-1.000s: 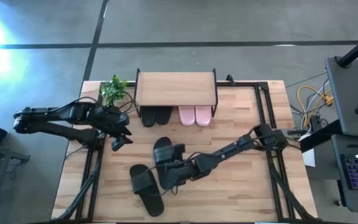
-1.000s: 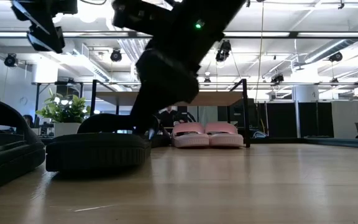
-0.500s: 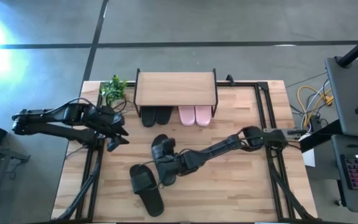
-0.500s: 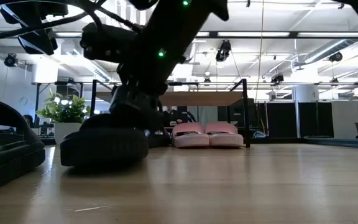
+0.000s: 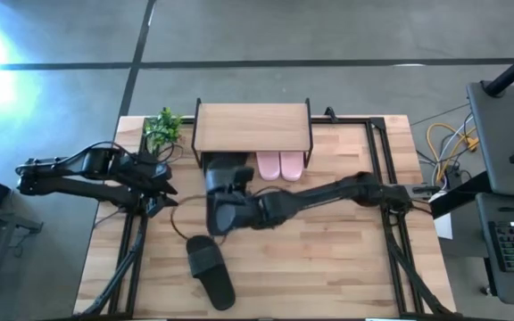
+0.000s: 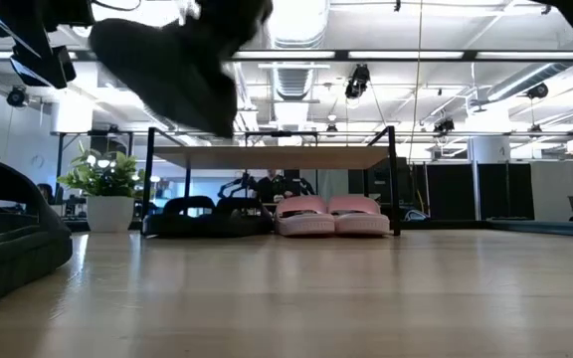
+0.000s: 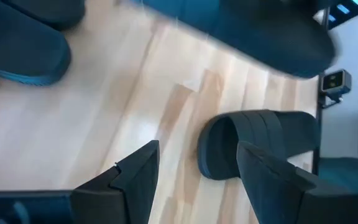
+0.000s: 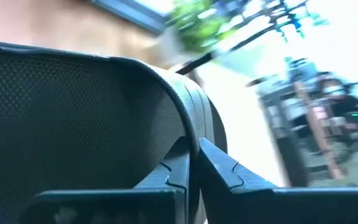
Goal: Pick and place slides into the shelf
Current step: Put the black slipper on the shelf
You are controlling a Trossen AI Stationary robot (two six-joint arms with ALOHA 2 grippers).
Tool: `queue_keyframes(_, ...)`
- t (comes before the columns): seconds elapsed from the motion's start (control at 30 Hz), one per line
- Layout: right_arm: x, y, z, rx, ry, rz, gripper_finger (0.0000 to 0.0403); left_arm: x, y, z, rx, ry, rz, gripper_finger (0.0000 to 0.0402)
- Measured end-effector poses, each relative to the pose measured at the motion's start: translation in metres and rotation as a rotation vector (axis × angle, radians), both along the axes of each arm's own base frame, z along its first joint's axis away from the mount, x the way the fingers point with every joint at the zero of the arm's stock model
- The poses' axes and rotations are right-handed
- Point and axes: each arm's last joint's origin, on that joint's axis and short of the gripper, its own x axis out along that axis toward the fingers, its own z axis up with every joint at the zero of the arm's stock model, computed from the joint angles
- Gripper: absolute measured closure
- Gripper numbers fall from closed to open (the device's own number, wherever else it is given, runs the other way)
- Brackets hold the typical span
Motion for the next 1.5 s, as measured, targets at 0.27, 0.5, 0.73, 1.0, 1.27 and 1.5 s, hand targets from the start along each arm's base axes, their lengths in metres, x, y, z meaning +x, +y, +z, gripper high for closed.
queue_keyframes(0.27,0.002,-0.072,0.035,-0.152,0.083,-0.124,0.0390,-0.013,0.002,0.004,0.058,-0.066,0.048,0.0201)
queue_keyframes(0.5,-0.004,-0.169,0.030,-0.121,0.209,-0.191,0.0390,-0.026,0.002,0.008,0.066,-0.133,0.057,0.0201)
queue_keyframes(0.73,-0.009,-0.219,0.028,-0.139,0.373,-0.020,0.0390,-0.036,0.005,0.006,0.139,-0.181,0.110,0.0201)
queue_keyframes(1.0,-0.017,-0.264,0.032,-0.116,0.308,-0.026,0.0390,-0.036,0.006,-0.003,0.157,-0.202,0.169,0.0201)
queue_keyframes(1.27,-0.020,-0.274,0.020,0.005,0.262,0.015,0.0386,-0.028,0.008,0.002,0.198,-0.178,0.210,0.0201)
queue_keyframes(1.5,-0.020,-0.272,0.015,0.020,0.276,0.021,0.0335,-0.020,0.009,-0.001,0.215,-0.122,0.217,0.0201)
